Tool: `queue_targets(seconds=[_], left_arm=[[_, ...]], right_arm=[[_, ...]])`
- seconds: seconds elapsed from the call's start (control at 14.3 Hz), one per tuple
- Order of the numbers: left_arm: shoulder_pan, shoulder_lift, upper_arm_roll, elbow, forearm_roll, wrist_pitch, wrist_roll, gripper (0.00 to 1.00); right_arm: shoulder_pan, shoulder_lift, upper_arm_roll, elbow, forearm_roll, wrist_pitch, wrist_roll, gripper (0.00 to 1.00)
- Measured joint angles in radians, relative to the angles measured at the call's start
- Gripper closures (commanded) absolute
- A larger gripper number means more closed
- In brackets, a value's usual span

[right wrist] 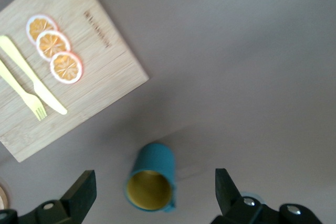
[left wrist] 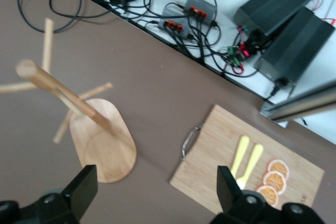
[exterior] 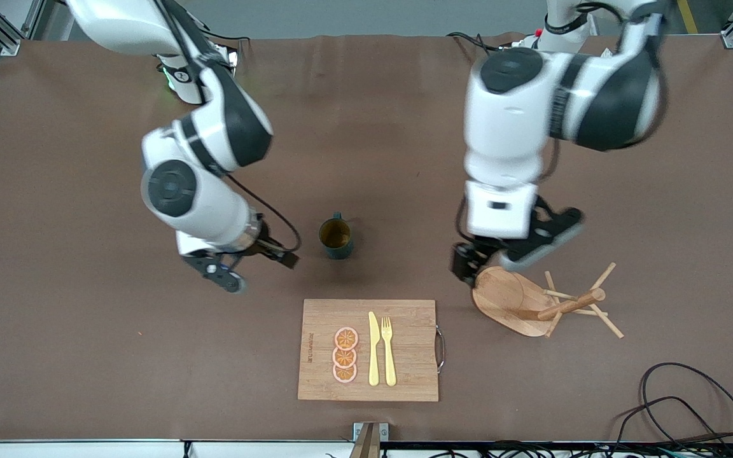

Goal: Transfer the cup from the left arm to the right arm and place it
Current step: 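Grasp the mug rim with the right gripper while the left gripper withdraws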

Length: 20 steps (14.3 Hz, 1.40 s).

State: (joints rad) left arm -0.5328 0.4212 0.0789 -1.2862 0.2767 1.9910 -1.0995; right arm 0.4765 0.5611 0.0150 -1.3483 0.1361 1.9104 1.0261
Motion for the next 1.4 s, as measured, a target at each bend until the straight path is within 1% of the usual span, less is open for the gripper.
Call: queue_targets(seconds=[0.07,0.21,0.35,0.49,0.56,0.63,0.7,0.77,0.84,0.91,0.98,1.12,1.26,1.4], left_arm=[[0.051,-0.011,0.0,0.0,-0.03,-0.018,0.065,0.0],[0.143,-0.033,-0.001,0.0,-0.066,-0.072,0.201,0.0],[0.215,-0.052,-0.003,0.0,-0.097,-0.116,0.32,0.0],[0.287,-0.07,-0.004,0.0,-0.172,-0.152,0.417,0.0],[0.324,-0.081,-0.004,0.0,-0.213,-0.167,0.475,0.0],[0.362,-0.095,-0.004,0.001,-0.242,-0.191,0.538,0.0],[0.397,-0.114,-0.005,0.001,-0.259,-0.228,0.597,0.0],[0.426,-0.136,-0.006,0.001,-0.269,-0.27,0.649,0.0],[0.446,-0.159,-0.006,0.001,-0.273,-0.307,0.696,0.0],[0.458,-0.183,-0.006,0.0,-0.274,-0.344,0.74,0.0],[0.466,-0.209,-0.007,-0.006,-0.274,-0.379,0.782,0.0],[0.488,-0.266,-0.017,-0.049,-0.274,-0.41,0.868,0.0],[0.522,-0.331,-0.051,-0.129,-0.274,-0.419,0.924,0.0],[0.544,-0.398,-0.099,-0.213,-0.273,-0.419,0.939,0.0]], right_arm=[[0.036,0.033,0.0,0.006,0.0,0.024,0.042,0.0],[0.105,0.091,-0.001,0.008,0.0,0.113,0.115,0.0],[0.149,0.144,-0.002,0.008,0.0,0.176,0.147,0.0],[0.166,0.181,-0.004,0.008,-0.005,0.194,0.148,0.04],[0.17,0.192,-0.005,0.007,-0.017,0.193,0.147,0.09],[0.172,0.199,-0.005,0.006,-0.039,0.193,0.146,0.18],[0.175,0.203,-0.005,0.001,-0.063,0.194,0.143,0.45],[0.177,0.205,-0.005,-0.007,-0.081,0.194,0.13,0.67],[0.179,0.206,-0.005,-0.016,-0.087,0.194,0.096,0.82],[0.18,0.206,-0.005,-0.024,-0.087,0.194,0.055,0.95],[0.18,0.206,-0.005,-0.028,-0.087,0.194,0.025,0.99],[0.18,0.206,-0.005,-0.029,-0.087,0.194,0.002,1.0],[0.18,0.206,-0.007,-0.027,-0.086,0.194,-0.011,1.0],[0.176,0.201,-0.012,-0.024,-0.085,0.19,-0.07,1.0]])
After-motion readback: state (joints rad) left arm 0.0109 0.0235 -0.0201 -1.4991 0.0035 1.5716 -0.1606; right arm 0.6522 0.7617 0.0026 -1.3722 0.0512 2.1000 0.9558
